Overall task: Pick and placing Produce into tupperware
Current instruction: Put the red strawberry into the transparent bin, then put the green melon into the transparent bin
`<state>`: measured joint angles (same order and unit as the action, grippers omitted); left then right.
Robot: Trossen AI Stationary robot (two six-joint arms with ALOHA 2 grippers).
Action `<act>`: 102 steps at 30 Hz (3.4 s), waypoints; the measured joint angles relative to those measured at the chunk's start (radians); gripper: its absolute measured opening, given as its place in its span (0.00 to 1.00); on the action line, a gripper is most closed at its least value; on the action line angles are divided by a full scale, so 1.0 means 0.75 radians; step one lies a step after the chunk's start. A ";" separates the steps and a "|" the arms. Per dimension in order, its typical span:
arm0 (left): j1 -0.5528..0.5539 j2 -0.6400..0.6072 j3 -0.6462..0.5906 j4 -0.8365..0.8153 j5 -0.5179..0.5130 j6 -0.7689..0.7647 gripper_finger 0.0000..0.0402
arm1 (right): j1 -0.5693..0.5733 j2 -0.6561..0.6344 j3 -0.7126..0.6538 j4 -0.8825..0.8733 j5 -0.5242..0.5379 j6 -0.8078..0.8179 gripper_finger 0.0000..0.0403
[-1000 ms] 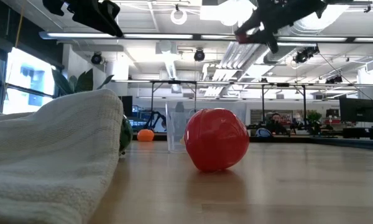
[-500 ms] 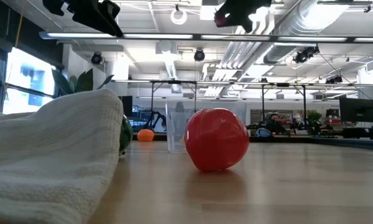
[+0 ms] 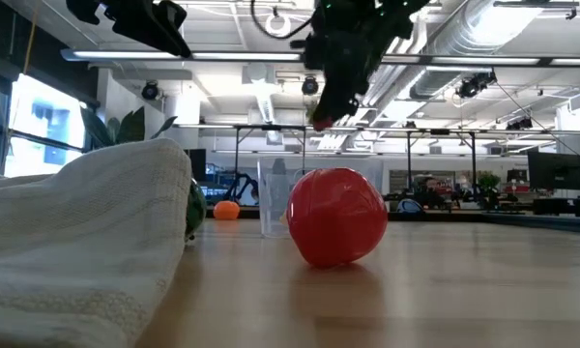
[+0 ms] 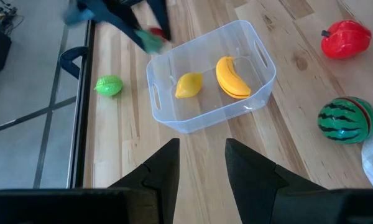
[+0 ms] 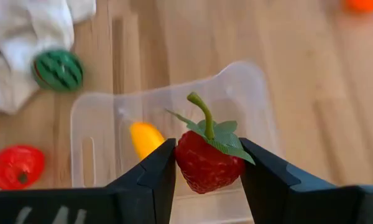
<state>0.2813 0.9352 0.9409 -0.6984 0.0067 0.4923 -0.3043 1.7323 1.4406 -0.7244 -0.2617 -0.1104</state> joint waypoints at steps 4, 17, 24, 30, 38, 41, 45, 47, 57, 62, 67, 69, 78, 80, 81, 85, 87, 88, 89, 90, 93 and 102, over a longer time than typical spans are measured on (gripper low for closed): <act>0.000 0.000 0.000 0.000 0.000 0.000 0.29 | 0.069 0.082 0.000 -0.001 0.053 -0.055 0.35; 0.000 0.000 0.000 0.000 0.000 0.000 0.29 | 0.162 0.319 0.000 0.112 0.070 -0.191 0.35; 0.000 0.000 0.000 0.000 0.000 0.000 0.29 | 0.162 0.423 0.000 0.096 0.074 -0.244 0.35; 0.000 0.000 0.000 0.000 0.000 0.000 0.29 | 0.162 0.435 0.000 0.125 0.126 -0.265 0.35; 0.000 0.000 0.000 0.000 0.000 0.000 0.29 | 0.163 0.435 0.000 0.115 0.184 -0.309 0.38; 0.000 0.000 0.000 0.000 0.000 0.000 0.29 | 0.162 0.435 0.000 0.114 0.238 -0.309 0.40; 0.000 0.000 0.000 0.000 0.000 0.000 0.29 | 0.162 0.435 0.000 0.115 0.245 -0.309 0.43; 0.000 0.000 0.000 0.000 0.000 0.000 0.29 | 0.163 0.435 0.000 0.115 0.245 -0.309 0.43; 0.000 0.000 0.000 0.000 0.000 0.000 0.29 | 0.162 0.423 0.005 0.107 0.245 -0.343 0.43; 0.000 0.000 0.000 0.000 0.000 0.000 0.29 | 0.162 0.422 0.092 0.047 0.245 -0.358 0.43; 0.000 0.000 0.000 0.000 0.000 0.000 0.29 | 0.162 0.421 0.228 -0.054 0.245 -0.363 0.43; 0.000 0.000 0.000 0.000 0.000 0.000 0.29 | 0.161 0.420 0.284 -0.113 0.245 -0.367 0.43; 0.000 0.000 0.000 0.000 0.000 0.000 0.29 | 0.110 0.420 0.458 -0.433 0.245 -0.322 0.43; 0.000 0.000 0.000 0.000 0.000 0.000 0.29 | 0.086 0.414 0.473 -0.463 0.244 -0.277 0.43; 0.000 0.000 0.000 0.000 0.000 0.000 0.29 | 0.074 0.409 0.476 -0.473 0.244 -0.255 0.43; 0.000 0.000 0.000 0.000 0.000 0.000 0.29 | 0.014 0.358 0.477 -0.471 0.245 -0.181 0.43; 0.000 0.000 0.000 0.000 0.000 0.000 0.29 | -0.019 0.325 0.477 -0.469 0.255 -0.153 0.43; 0.000 0.000 0.000 0.000 0.000 0.000 0.29 | -0.035 0.309 0.477 -0.467 0.273 -0.134 0.43; 0.000 0.000 0.000 0.000 0.000 0.000 0.29 | -0.053 0.291 0.477 -0.463 0.294 -0.114 0.43; 0.000 0.000 0.000 0.000 0.000 0.000 0.29 | -0.071 0.274 0.477 -0.464 0.319 -0.091 0.43; 0.000 0.000 0.000 0.000 0.000 0.000 0.29 | -0.133 0.228 0.478 -0.467 0.413 0.010 0.43; 0.000 0.000 0.000 0.000 0.000 0.000 0.29 | -0.343 0.201 0.478 -0.505 0.456 0.506 0.43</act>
<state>0.2813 0.9349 0.9409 -0.6983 0.0067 0.4925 -0.5612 1.8828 1.7992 -1.1033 0.0803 0.2690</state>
